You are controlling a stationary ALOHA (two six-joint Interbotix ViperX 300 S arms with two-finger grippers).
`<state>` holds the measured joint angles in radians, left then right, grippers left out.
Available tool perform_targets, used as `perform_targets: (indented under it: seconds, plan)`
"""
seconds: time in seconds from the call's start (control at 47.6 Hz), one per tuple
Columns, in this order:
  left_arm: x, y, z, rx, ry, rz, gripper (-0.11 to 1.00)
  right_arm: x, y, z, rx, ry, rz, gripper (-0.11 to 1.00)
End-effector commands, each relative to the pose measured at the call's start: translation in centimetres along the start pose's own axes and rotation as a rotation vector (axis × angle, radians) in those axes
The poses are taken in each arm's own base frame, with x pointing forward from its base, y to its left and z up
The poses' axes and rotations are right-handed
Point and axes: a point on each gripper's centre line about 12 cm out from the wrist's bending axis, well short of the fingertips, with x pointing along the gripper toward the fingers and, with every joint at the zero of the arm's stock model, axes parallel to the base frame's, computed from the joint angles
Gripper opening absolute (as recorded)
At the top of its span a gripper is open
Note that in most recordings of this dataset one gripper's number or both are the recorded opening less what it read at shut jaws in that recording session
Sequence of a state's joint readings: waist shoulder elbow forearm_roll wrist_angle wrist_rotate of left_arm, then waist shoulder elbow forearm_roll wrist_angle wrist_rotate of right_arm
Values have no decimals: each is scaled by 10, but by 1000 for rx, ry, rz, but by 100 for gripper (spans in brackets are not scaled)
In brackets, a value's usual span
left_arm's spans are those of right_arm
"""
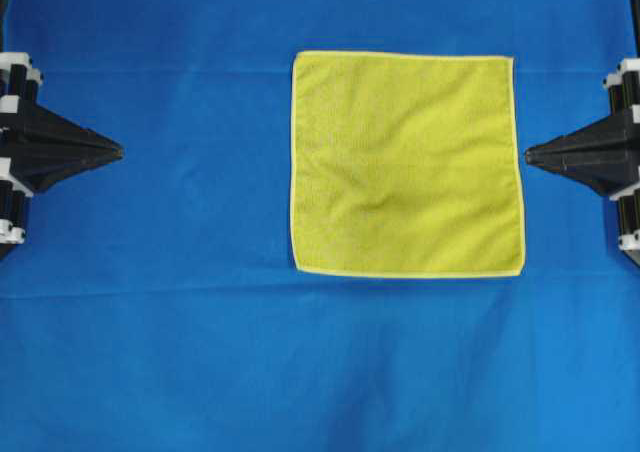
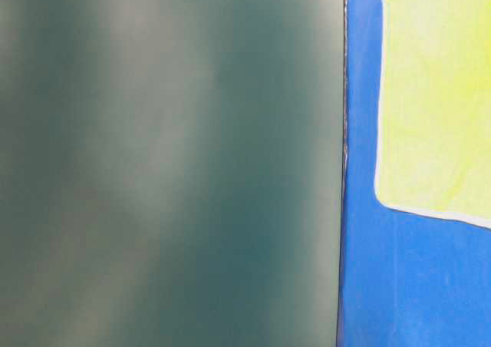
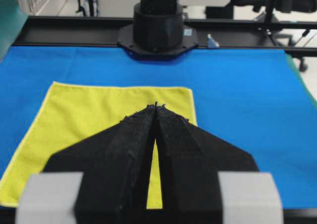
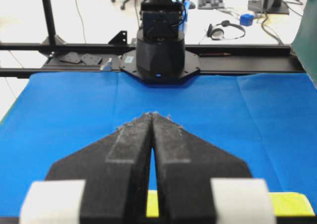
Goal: Fold the yellow towel.
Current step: 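Move both grippers to the towel's top corners and pinch them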
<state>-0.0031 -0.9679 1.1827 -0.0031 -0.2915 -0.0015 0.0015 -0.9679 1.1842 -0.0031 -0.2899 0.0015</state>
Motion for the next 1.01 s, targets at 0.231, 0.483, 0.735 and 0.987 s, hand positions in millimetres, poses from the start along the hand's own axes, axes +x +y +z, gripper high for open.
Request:
perform_targets:
  seconds: [0.231, 0.483, 0.735, 0.987]
  plan:
    - [39, 9, 4, 3, 49, 40, 0, 7, -18, 19, 10, 61, -91, 0]
    - [88, 42, -19, -1, 183, 151, 0, -3, -65, -4, 47, 267, -325, 0]
    - [129, 84, -54, -21, 347, 253, 46, -18, -111, -40, 108, 467, -547, 1]
    - [161, 132, -105, -28, 479, 342, 83, -23, -151, -85, 126, 687, -665, 62]
